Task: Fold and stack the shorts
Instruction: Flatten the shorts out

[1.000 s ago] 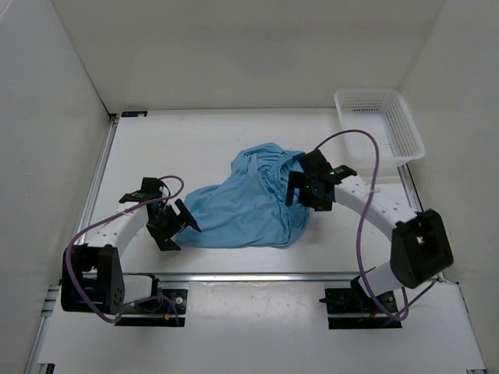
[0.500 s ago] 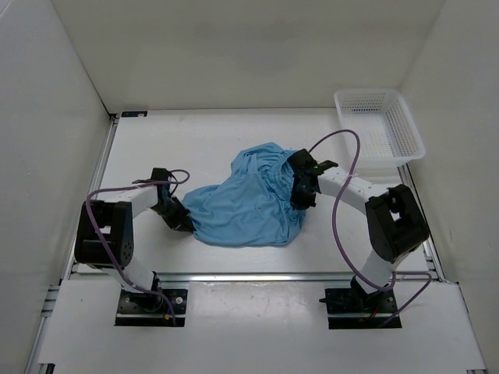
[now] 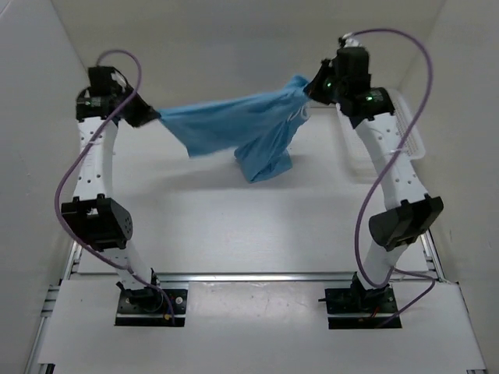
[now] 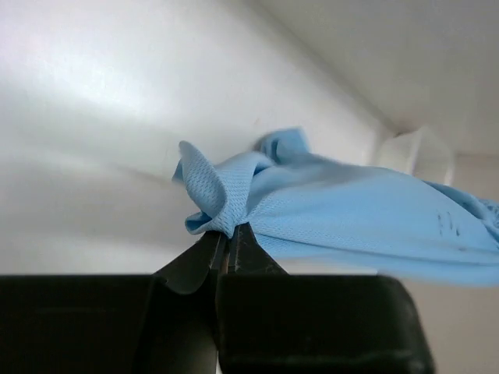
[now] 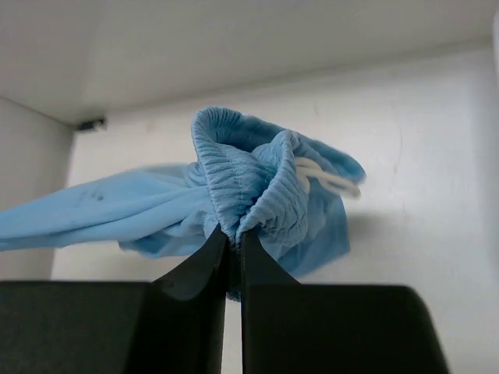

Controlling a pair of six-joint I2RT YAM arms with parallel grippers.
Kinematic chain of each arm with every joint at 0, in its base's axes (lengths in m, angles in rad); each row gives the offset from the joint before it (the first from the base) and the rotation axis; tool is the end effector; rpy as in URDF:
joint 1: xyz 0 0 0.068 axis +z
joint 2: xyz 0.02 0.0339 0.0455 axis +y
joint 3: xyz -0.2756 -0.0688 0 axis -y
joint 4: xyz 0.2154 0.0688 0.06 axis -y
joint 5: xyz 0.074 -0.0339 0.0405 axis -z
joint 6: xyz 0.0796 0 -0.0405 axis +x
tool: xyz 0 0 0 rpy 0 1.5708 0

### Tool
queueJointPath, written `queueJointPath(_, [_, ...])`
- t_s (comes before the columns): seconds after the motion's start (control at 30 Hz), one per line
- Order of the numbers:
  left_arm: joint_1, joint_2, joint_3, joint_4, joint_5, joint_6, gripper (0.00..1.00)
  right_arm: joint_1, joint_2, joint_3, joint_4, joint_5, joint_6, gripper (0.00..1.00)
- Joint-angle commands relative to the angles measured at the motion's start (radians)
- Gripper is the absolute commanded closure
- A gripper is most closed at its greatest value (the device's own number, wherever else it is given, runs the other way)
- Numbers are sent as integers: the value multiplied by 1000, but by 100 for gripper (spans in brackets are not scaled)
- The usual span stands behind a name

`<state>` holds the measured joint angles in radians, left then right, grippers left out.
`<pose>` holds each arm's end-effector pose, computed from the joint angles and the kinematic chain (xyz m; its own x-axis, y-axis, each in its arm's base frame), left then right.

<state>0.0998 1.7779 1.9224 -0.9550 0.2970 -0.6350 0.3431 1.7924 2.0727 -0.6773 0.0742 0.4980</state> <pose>0.3850 0.0151 0.3648 -0.6430 -0.6344 -0.4290 -0.3428 0.7393 -0.5795 0.3904 0.1332 0.4403 -0.4494 0.3453 -0.8239 -0.0642 0.9074 0.4153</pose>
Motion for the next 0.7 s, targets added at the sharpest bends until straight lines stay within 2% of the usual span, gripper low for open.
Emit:
queueJointPath(0.0, [29,-93,195,-162,11,37,90,-4,-106,116,13,-42,-130,100])
queueJointPath(0.1, [11,-173,143,-162,36,37,90,-4,-276,-70,82,-42,-139,100])
queueJointPath(0.13, [11,-199,41,-143,45,47,90,-4,-319,-218,99,-42,-139,100])
queueJointPath(0.2, [-15,-300,-105,-107,45,47,90,-4,-454,-392,149,-16,-130,100])
queueJointPath(0.23, [-24,-339,-278,-87,45,58,90,-4,-503,-483,165,-5,-119,100])
queueJointPath(0.27, [-25,-377,-372,-43,45,67,90,-4,-552,-667,179,5,-110,100])
queueJointPath(0.3, [-25,-412,-458,-19,45,83,90,5,-647,-760,179,30,-70,100])
queueJointPath(0.33, [-25,-473,-536,-10,45,96,89,14,-697,-849,179,68,-35,93])
queueJointPath(0.37, [-25,-497,-674,-10,19,97,62,14,-743,-1026,170,88,-10,66])
queueJointPath(0.4, [-25,-515,-735,4,19,97,40,14,-825,-1106,170,101,43,27])
queueJointPath(0.43, [-25,-526,-784,4,19,97,20,14,-862,-1173,126,148,80,22])
queueJointPath(0.47, [-25,-526,-843,4,39,107,6,14,-895,-1230,101,166,117,16])
queueJointPath(0.5, [-25,-526,-859,4,48,122,4,14,-956,-1307,78,180,154,14])
queueJointPath(0.57, [-34,-517,-869,4,36,123,4,14,-1036,-1355,48,190,250,20])
queueJointPath(0.6, [-34,-517,-879,4,22,123,5,14,-1056,-1382,48,179,276,35])
queueJointPath(0.67, [-34,-506,-879,4,22,123,10,14,-1070,-1395,48,161,332,57])
